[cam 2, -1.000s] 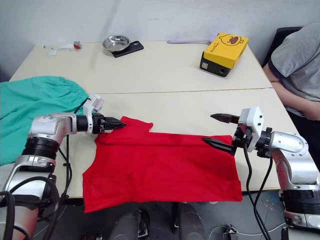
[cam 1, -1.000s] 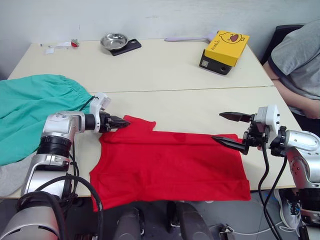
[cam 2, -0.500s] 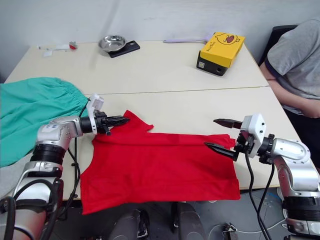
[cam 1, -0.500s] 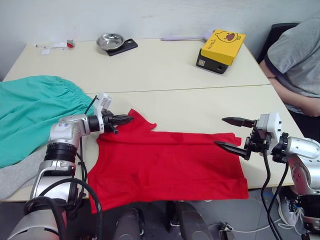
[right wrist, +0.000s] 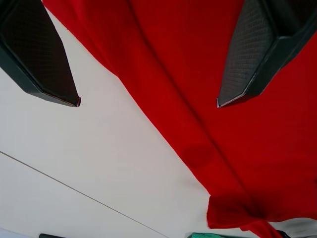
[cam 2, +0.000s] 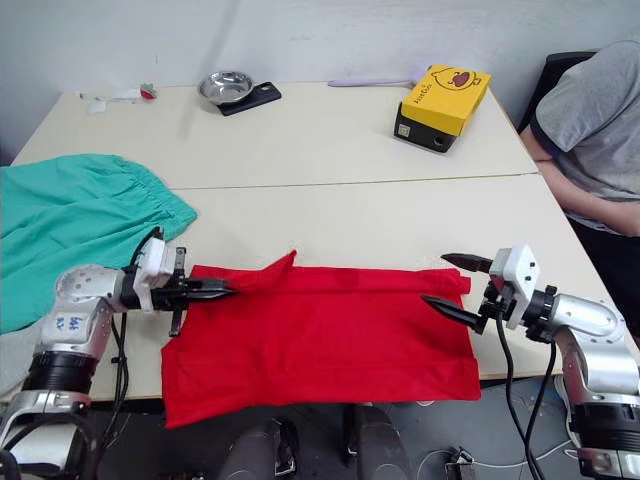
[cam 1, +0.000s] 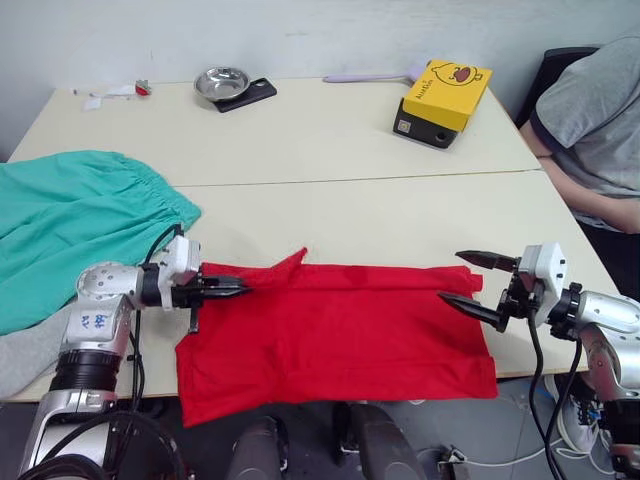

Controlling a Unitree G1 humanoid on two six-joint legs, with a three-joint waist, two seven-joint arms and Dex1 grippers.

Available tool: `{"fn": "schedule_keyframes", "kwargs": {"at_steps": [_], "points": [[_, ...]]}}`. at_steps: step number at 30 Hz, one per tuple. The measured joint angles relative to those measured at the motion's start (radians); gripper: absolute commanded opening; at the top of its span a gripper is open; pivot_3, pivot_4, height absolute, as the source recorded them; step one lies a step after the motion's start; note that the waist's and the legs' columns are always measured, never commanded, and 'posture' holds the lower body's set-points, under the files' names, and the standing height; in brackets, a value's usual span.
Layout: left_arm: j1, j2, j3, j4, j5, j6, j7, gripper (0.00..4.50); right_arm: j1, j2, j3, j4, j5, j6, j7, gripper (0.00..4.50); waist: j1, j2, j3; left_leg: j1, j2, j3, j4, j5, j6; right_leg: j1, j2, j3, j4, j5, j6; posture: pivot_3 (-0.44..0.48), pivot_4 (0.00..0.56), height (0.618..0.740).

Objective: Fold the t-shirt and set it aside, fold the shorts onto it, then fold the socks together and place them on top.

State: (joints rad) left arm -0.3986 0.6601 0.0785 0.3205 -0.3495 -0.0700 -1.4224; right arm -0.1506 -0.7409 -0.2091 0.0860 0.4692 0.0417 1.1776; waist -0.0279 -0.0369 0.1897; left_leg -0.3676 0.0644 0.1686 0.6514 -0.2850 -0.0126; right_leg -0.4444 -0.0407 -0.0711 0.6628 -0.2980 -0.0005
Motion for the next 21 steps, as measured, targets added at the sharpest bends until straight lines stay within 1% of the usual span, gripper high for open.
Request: {"fn": "schedule_keyframes", "kwargs": {"at_steps": [4, 8, 11, 17, 21], "points": [[0.059, 0.022, 0.0, -0.038, 0.004, -0.077, -0.017, 0.03, 0.007, -0.001, 0.0, 0.012, -0.006, -0.003, 0.008, 4.5, -0.003, 0.0, 0.0, 0.001, 0.0, 0.0, -0.001, 0.0, 0.0, 0.0, 0.0, 0.0, 0.0, 0.0, 0.0, 0.0, 0.15, 0.74], [0.099, 0.037, 0.0, -0.049, 0.0, -0.09, -0.021, 0.03, 0.012, -0.008, 0.0, 0.038, -0.016, -0.016, 0.021, 4.5, -0.002, 0.0, 0.0, 0.0, 0.0, 0.0, -0.001, -0.001, 0.001, 0.0, 0.0, 0.0, -0.001, 0.0, 0.0, 0.0, 0.15, 0.74], [0.128, 0.057, 0.002, -0.088, -0.03, -0.053, -0.024, 0.03, 0.015, -0.033, -0.002, 0.053, -0.024, -0.024, 0.037, 4.5, -0.001, 0.0, 0.0, 0.0, 0.0, 0.0, -0.002, -0.001, 0.001, 0.0, 0.0, 0.0, -0.001, 0.0, 0.0, 0.0, 0.15, 0.74], [0.159, 0.099, 0.032, -0.164, -0.115, 0.101, -0.021, 0.03, 0.024, -0.038, -0.008, 0.077, -0.03, -0.041, 0.05, 4.5, -0.003, 0.0, 0.0, 0.001, 0.0, 0.0, -0.002, -0.001, 0.001, 0.0, 0.0, 0.0, -0.001, 0.0, 0.0, 0.0, 0.15, 0.74], [0.216, 0.12, 0.038, -0.187, -0.122, 0.131, -0.036, 0.03, 0.037, -0.038, -0.008, 0.079, -0.033, -0.043, 0.055, 4.5, -0.004, 0.0, 0.0, 0.001, 0.0, 0.0, -0.003, -0.001, 0.001, 0.0, 0.0, 0.0, -0.001, 0.0, 0.0, 0.0, 0.15, 0.74]]}}
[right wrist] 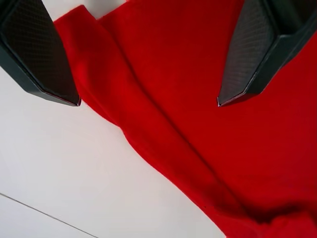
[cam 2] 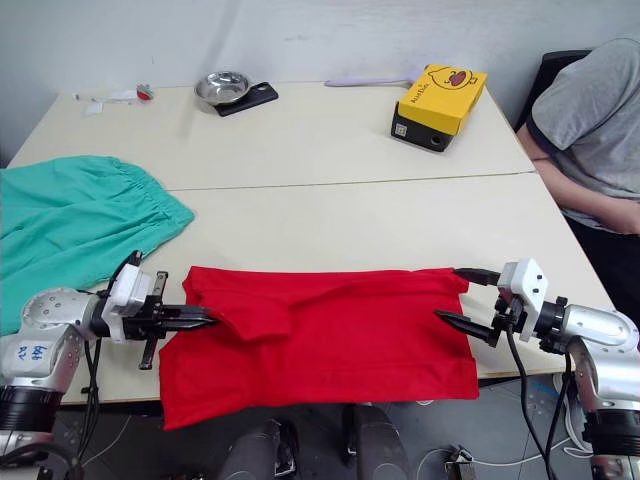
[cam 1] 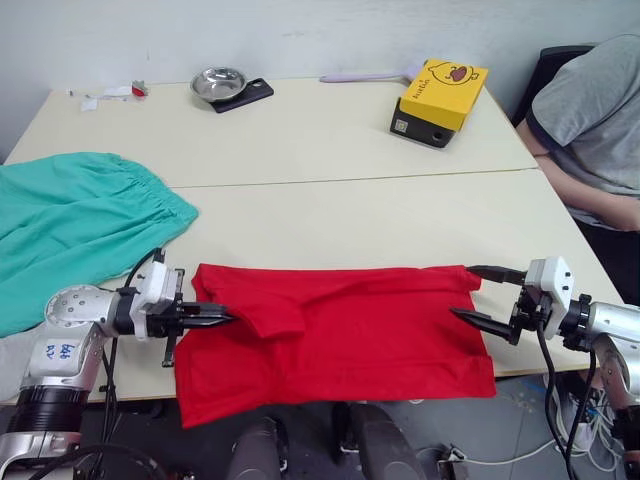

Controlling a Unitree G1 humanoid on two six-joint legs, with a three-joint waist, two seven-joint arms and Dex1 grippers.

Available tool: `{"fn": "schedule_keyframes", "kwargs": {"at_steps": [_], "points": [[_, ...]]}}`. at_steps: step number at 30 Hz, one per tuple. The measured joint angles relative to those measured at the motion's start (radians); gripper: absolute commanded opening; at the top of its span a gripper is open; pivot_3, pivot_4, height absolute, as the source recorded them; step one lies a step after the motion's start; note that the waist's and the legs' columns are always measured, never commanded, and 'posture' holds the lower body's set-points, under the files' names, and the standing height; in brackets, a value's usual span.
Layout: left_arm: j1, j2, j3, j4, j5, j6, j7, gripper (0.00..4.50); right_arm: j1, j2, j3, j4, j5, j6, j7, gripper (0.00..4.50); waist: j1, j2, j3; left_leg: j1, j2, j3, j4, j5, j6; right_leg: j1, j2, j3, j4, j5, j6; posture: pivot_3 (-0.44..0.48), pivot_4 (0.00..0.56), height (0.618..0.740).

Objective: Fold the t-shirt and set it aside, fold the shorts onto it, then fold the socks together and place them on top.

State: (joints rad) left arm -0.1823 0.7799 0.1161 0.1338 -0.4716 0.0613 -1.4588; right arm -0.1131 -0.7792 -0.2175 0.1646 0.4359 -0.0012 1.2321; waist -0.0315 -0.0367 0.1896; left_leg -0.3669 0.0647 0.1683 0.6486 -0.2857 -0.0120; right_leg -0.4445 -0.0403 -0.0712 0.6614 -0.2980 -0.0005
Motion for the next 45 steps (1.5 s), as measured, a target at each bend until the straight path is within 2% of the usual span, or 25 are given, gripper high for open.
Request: {"fn": "schedule_keyframes", "kwargs": {"at_steps": [8, 11, 17, 23, 26, 29, 33, 38, 44, 45], "points": [[0.033, 0.023, 0.001, 0.048, 0.024, -0.06, -0.017, 0.03, 0.004, 0.0, 0.0, 0.01, -0.01, -0.004, 0.002, 4.5, 0.002, 0.0, 0.0, -0.001, 0.0, -0.001, 0.0, -0.001, 0.001, 0.0, 0.0, 0.0, -0.001, 0.0, 0.0, 0.0, 0.15, 0.74], [0.031, 0.018, 0.001, 0.045, 0.024, -0.034, 0.028, 0.6, 0.004, 0.0, 0.0, 0.028, -0.019, -0.017, 0.001, 4.5, 0.002, 0.0, 0.0, 0.0, 0.0, -0.001, 0.0, -0.001, 0.001, 0.0, 0.0, 0.0, -0.001, 0.0, 0.0, 0.0, 0.15, 0.74], [0.041, 0.019, 0.017, 0.006, 0.023, 0.005, 0.092, 2.49, 0.003, -0.017, -0.001, 0.036, -0.026, -0.016, 0.005, 4.5, 0.0, 0.0, 0.0, 0.0, 0.0, -0.001, -0.001, -0.001, 0.001, 0.0, 0.0, 0.0, -0.001, 0.0, 0.0, 0.0, 0.15, 0.74], [0.096, 0.089, 0.197, -0.048, -0.104, 0.183, 0.143, 4.44, -0.001, -0.076, -0.032, -0.049, 0.058, 0.138, 0.022, 4.5, 0.0, 0.0, 0.0, 0.0, 0.0, -0.002, -0.001, -0.001, 0.001, 0.0, 0.0, 0.0, -0.001, 0.0, 0.0, 0.0, 0.15, 0.74], [0.096, 0.099, 0.263, -0.061, -0.154, 0.28, 0.194, 4.47, -0.054, -0.103, -0.022, -0.086, 0.101, 0.284, 0.01, 4.5, 0.0, 0.0, 0.0, 0.0, 0.0, -0.002, -0.001, -0.003, 0.004, 0.0, -0.001, 0.0, -0.002, 0.0, 0.0, 0.0, 0.15, 0.74], [0.095, 0.097, 0.271, -0.087, -0.162, 0.31, 0.217, 4.47, -0.164, -0.153, 0.023, -0.08, 0.089, 0.418, -0.016, 4.5, 0.0, 0.001, 0.0, -0.001, 0.0, -0.002, -0.001, -0.003, 0.005, 0.0, -0.001, 0.0, -0.002, 0.0, -0.001, 0.0, 0.15, 0.74], [0.077, 0.075, 0.265, -0.137, -0.164, 0.239, 0.173, 4.47, -0.303, -0.168, 0.13, -0.03, 0.009, 0.463, -0.009, 4.5, 0.001, 0.0, 0.0, -0.001, 0.0, -0.002, -0.001, -0.004, 0.003, -0.001, -0.001, -0.002, -0.002, -0.001, -0.002, 0.0, 0.15, 0.74], [0.07, 0.048, 0.212, -0.201, -0.169, 0.199, 0.106, 4.47, -0.509, -0.182, 0.33, 0.14, -0.157, 0.522, 0.033, 4.5, -0.001, 0.001, 0.001, -0.002, 0.0, 0.0, -0.001, -0.003, 0.0, -0.002, -0.001, -0.002, -0.002, -0.001, -0.002, 0.0, 0.15, 0.74], [0.056, 0.014, 0.178, -0.211, -0.161, 0.161, 0.117, 4.47, -0.601, -0.164, 0.45, 0.228, -0.263, 0.536, 0.09, 4.5, -0.003, 0.001, 0.001, -0.003, 0.001, 0.0, 0.0, -0.003, -0.001, -0.002, -0.001, -0.002, -0.002, -0.001, -0.003, 0.0, 0.15, 0.74], [0.057, 0.014, 0.178, -0.212, -0.159, 0.156, 0.118, 4.49, -0.609, -0.156, 0.462, 0.24, -0.276, 0.537, 0.097, 4.32, -0.004, 0.001, 0.001, -0.003, 0.001, 0.0, 0.0, -0.003, -0.001, -0.002, -0.001, -0.002, -0.002, -0.001, -0.002, 0.0, 0.15, 0.74]]}}
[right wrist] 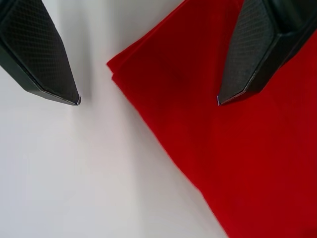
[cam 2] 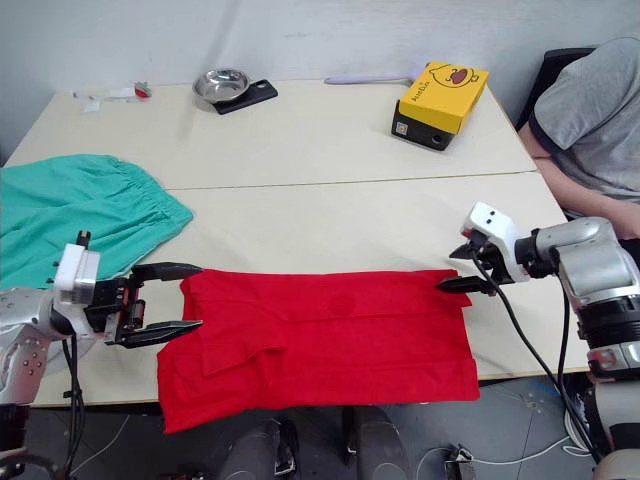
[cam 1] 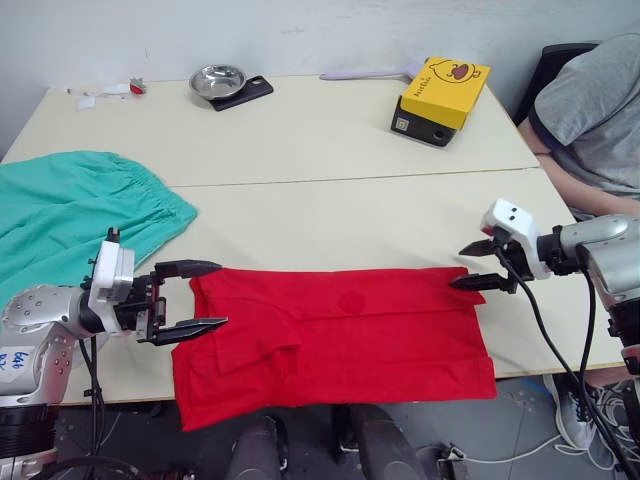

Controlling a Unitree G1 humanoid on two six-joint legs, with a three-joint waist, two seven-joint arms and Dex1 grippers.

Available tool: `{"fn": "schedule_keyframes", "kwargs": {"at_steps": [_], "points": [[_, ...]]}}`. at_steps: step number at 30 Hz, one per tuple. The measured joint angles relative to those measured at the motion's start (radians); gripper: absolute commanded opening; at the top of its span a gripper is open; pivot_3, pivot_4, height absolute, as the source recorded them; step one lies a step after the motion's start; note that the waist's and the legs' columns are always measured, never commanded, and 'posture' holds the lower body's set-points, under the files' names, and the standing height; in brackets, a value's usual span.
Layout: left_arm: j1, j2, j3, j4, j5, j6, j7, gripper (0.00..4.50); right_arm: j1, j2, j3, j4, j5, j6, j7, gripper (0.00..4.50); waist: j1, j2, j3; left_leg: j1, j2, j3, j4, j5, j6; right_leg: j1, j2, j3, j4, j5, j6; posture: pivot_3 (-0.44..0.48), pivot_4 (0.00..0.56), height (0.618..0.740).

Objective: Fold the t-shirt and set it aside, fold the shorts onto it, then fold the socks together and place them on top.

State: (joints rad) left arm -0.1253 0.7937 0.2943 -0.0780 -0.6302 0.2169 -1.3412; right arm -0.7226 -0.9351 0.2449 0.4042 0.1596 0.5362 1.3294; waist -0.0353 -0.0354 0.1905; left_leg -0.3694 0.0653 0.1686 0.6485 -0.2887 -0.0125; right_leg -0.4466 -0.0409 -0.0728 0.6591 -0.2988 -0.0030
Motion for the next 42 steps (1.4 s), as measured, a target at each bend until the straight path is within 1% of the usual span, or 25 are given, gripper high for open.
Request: {"fn": "schedule_keyframes", "kwargs": {"at_steps": [2, 7, 13, 14, 18, 23, 25, 31, 38, 42], "points": [[0.007, 0.0, 0.0, -0.002, 0.002, -0.007, 0.001, 4.5, -0.023, 0.008, 0.023, 0.019, -0.018, 0.007, 0.014, 3.95, -0.002, 0.0, 0.0, 0.0, 0.0, 0.0, 0.0, 0.0, 0.0, 0.0, 0.0, 0.0, 0.0, 0.0, 0.0, 0.0, 0.15, 0.74], [0.022, -0.002, 0.0, -0.013, 0.002, -0.01, 0.008, 4.5, -0.057, 0.032, 0.024, 0.035, -0.038, 0.026, 0.03, 2.17, -0.005, 0.0, 0.0, 0.0, 0.0, 0.0, 0.0, 0.0, 0.0, 0.0, 0.0, 0.0, 0.0, 0.0, 0.0, 0.0, 0.15, 0.74], [0.031, -0.006, 0.0, -0.032, 0.002, -0.01, 0.018, 4.5, -0.062, 0.036, 0.03, 0.041, -0.062, 0.042, 0.056, 0.1, -0.006, 0.0, 0.0, 0.0, 0.0, 0.0, 0.0, 0.0, 0.0, 0.0, 0.0, 0.0, 0.0, 0.0, 0.0, 0.0, 0.15, 0.74], [0.036, -0.008, 0.0, -0.033, 0.002, -0.01, 0.02, 4.5, -0.064, 0.036, 0.033, 0.041, -0.068, 0.042, 0.063, 0.04, -0.008, 0.0, 0.0, 0.0, 0.0, 0.0, 0.0, 0.0, 0.0, 0.0, 0.0, 0.0, 0.0, 0.0, 0.0, 0.0, 0.15, 0.74], [0.049, -0.008, 0.0, -0.035, 0.002, -0.01, 0.029, 4.5, -0.066, 0.036, 0.034, 0.041, -0.081, 0.043, 0.084, 0.04, -0.011, 0.0, 0.0, 0.0, 0.0, 0.0, 0.0, 0.0, 0.0, 0.0, 0.0, 0.0, 0.0, 0.0, 0.0, 0.0, 0.15, 0.74], [0.048, -0.017, 0.0, -0.035, 0.002, -0.012, 0.042, 4.5, -0.104, 0.049, 0.033, 0.066, -0.101, 0.009, 0.065, 0.04, -0.02, 0.0, 0.0, 0.0, 0.0, 0.0, 0.0, 0.0, 0.0, 0.0, 0.0, 0.0, 0.0, 0.0, 0.0, 0.0, 0.15, 0.74], [0.044, -0.036, -0.002, -0.034, 0.005, -0.016, 0.056, 4.5, -0.128, 0.075, 0.027, 0.098, -0.114, -0.021, 0.028, 0.04, -0.022, 0.0, 0.0, 0.0, 0.0, 0.0, 0.0, 0.0, 0.0, 0.0, 0.0, 0.0, 0.0, 0.0, 0.0, 0.0, 0.15, 0.74], [0.012, -0.045, -0.006, -0.019, 0.025, -0.039, 0.091, 4.5, -0.189, 0.15, 0.019, 0.201, -0.159, -0.147, -0.1, 0.04, -0.022, 0.0, 0.0, 0.0, 0.0, 0.0, 0.0, 0.001, -0.001, 0.0, 0.0, 0.0, 0.0, 0.0, 0.0, 0.0, 0.15, 0.74], [-0.029, -0.071, -0.009, 0.06, 0.073, -0.088, 0.139, 4.5, -0.278, 0.225, 0.014, 0.391, -0.202, -0.315, -0.231, 0.04, -0.024, 0.0, 0.0, 0.0, 0.0, 0.001, 0.0, 0.001, -0.001, 0.0, 0.0, 0.0, 0.001, 0.0, 0.0, 0.0, 0.15, 0.74], [-0.059, -0.076, -0.012, 0.094, 0.1, -0.112, 0.163, 4.5, -0.318, 0.261, 0.012, 0.49, -0.223, -0.397, -0.282, 0.04, -0.025, 0.0, 0.0, 0.0, 0.0, 0.001, 0.0, 0.001, -0.001, 0.0, 0.0, 0.0, 0.001, 0.0, 0.0, 0.0, 0.15, 0.74]]}}
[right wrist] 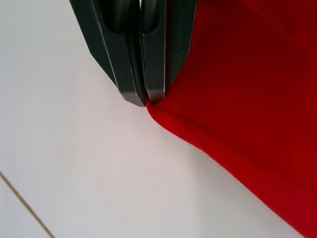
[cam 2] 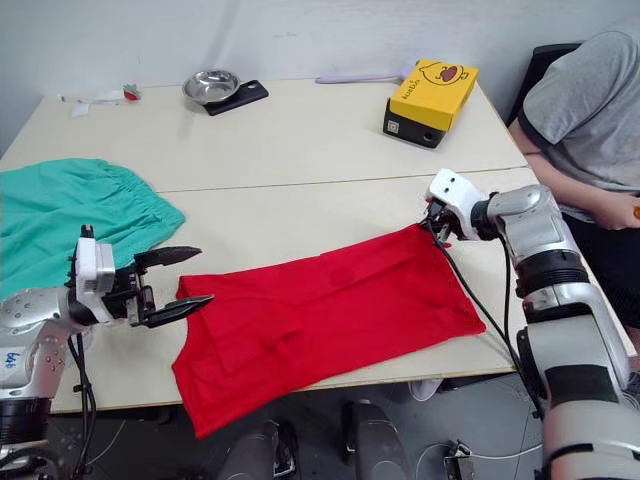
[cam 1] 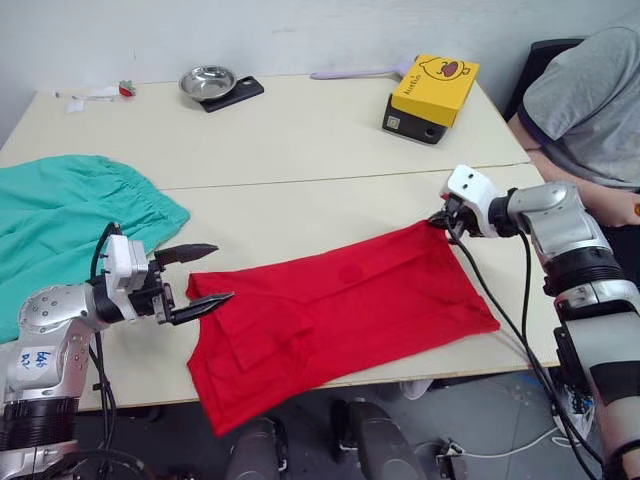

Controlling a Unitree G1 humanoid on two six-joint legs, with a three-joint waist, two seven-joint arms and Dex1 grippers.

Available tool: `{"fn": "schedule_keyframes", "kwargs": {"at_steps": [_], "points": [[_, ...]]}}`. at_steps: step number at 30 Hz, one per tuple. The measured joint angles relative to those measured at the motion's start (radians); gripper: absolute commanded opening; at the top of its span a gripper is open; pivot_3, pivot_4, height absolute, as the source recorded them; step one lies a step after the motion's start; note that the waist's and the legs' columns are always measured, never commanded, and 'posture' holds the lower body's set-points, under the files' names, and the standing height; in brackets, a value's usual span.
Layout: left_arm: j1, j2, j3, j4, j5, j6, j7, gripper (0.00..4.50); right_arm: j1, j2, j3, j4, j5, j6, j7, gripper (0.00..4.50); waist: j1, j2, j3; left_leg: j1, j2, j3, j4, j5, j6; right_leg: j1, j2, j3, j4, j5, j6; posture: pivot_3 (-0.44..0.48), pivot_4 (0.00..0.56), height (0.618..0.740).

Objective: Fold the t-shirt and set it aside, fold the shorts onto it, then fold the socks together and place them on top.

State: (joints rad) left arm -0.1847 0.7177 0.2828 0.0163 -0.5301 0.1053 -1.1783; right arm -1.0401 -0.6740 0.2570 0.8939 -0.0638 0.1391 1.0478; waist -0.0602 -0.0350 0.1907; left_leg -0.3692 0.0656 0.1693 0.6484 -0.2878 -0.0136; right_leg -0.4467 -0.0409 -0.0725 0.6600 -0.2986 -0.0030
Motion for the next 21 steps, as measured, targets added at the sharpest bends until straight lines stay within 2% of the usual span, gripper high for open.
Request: {"fn": "schedule_keyframes", "kwargs": {"at_steps": [4, 5, 7, 11, 16, 18, 21], "points": [[-0.005, 0.0, -0.006, 0.014, 0.013, -0.015, 0.015, 4.5, -0.023, 0.02, -0.001, 0.062, -0.019, -0.052, -0.023, 0.04, 0.0, 0.0, 0.0, 0.0, 0.0, 0.0, 0.0, 0.0, 0.0, 0.0, 0.0, 0.0, 0.0, 0.0, 0.0, 0.0, 0.15, 0.74], [-0.005, -0.001, -0.009, 0.018, 0.012, -0.009, 0.02, 4.5, -0.023, 0.021, -0.005, 0.064, -0.017, -0.052, -0.016, 0.21, 0.0, 0.0, 0.0, 0.0, 0.0, 0.0, 0.0, 0.0, 0.0, 0.0, 0.0, 0.0, 0.0, 0.0, 0.0, 0.0, 0.15, 0.74], [-0.005, -0.001, -0.009, 0.024, 0.005, 0.021, 0.032, 4.5, -0.02, 0.017, -0.036, 0.055, 0.008, -0.041, 0.026, 0.61, 0.0, 0.0, 0.0, 0.0, 0.0, 0.0, 0.0, 0.0, 0.0, 0.0, 0.0, 0.0, 0.0, 0.0, 0.0, 0.0, 0.15, 0.74], [-0.012, -0.004, -0.007, 0.023, -0.003, 0.069, 0.08, 4.5, 0.04, -0.046, -0.116, -0.062, 0.076, 0.022, 0.098, 2.04, 0.004, 0.0, 0.0, 0.0, 0.0, 0.0, 0.0, 0.0, 0.0, 0.0, 0.0, 0.0, 0.0, 0.0, 0.0, 0.0, 0.15, 0.74], [-0.022, -0.005, -0.015, 0.017, -0.008, 0.103, 0.086, 4.5, 0.23, -0.187, -0.214, -0.359, 0.201, 0.312, 0.193, 3.75, 0.014, 0.0, 0.0, -0.001, 0.0, -0.001, 0.0, 0.0, 0.001, 0.0, -0.001, 0.0, -0.001, 0.0, 0.0, 0.0, 0.15, 0.74], [-0.043, 0.005, -0.036, 0.026, -0.006, 0.103, 0.055, 4.5, 0.348, -0.298, -0.23, -0.541, 0.277, 0.568, 0.241, 4.47, 0.022, 0.001, 0.001, 0.0, 0.0, -0.002, 0.0, 0.0, 0.001, 0.0, -0.001, -0.001, -0.001, 0.0, 0.0, 0.0, 0.15, 0.74], [-0.095, 0.016, -0.069, 0.1, 0.045, 0.063, 0.032, 4.5, 0.459, -0.403, -0.291, -0.722, 0.378, 0.879, 0.244, 4.47, 0.023, 0.002, 0.001, 0.001, 0.0, -0.001, 0.0, -0.001, 0.001, 0.0, 0.0, -0.001, -0.001, 0.0, -0.001, 0.0, 0.15, 0.74]]}}
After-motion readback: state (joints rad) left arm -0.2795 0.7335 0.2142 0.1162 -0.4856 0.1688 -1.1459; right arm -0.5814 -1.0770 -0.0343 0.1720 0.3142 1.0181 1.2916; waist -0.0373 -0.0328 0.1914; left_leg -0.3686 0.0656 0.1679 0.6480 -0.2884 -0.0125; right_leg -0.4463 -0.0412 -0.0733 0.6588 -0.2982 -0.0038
